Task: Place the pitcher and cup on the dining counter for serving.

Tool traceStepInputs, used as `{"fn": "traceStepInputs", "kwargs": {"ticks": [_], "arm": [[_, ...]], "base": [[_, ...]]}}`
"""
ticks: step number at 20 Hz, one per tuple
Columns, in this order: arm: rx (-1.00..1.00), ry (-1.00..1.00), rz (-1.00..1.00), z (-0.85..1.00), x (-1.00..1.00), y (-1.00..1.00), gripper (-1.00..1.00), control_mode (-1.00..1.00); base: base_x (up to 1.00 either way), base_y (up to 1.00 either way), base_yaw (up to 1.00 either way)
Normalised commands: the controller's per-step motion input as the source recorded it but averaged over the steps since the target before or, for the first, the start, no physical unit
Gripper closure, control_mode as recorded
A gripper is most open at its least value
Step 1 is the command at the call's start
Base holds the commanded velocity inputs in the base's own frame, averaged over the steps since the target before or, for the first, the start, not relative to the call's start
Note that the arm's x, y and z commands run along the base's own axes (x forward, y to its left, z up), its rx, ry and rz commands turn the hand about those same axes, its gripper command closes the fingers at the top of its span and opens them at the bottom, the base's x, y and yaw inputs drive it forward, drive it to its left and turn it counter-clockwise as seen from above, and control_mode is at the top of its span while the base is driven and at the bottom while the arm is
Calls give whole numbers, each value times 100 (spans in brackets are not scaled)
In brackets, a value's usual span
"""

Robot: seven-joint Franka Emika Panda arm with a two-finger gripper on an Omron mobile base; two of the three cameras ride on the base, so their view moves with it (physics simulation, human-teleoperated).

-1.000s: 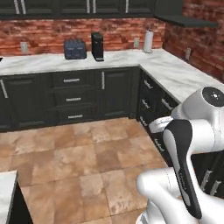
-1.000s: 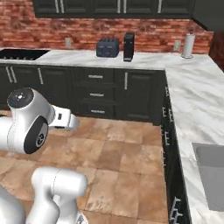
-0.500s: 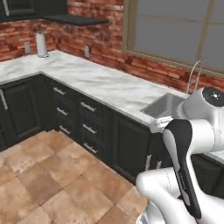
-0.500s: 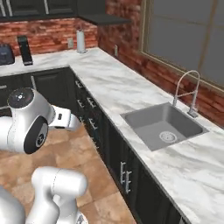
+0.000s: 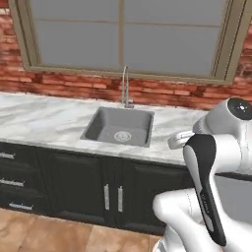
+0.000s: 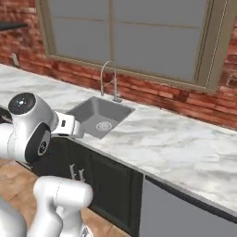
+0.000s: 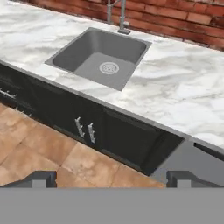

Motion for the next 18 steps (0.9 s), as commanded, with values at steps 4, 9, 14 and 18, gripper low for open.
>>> {"fn": "traceStepInputs", "kwargs": {"ticks": [4,9,14,18], "arm": [[0,0,0,0,0,0,-100,100],[0,0,0,0,0,0,-100,100],[0,0,0,0,0,0,-100,100],[0,0,0,0,0,0,-100,100]], "base": [[0,-63,-73],[8,-77,-62],[32,-96,-41],[43,-98,-31]]}}
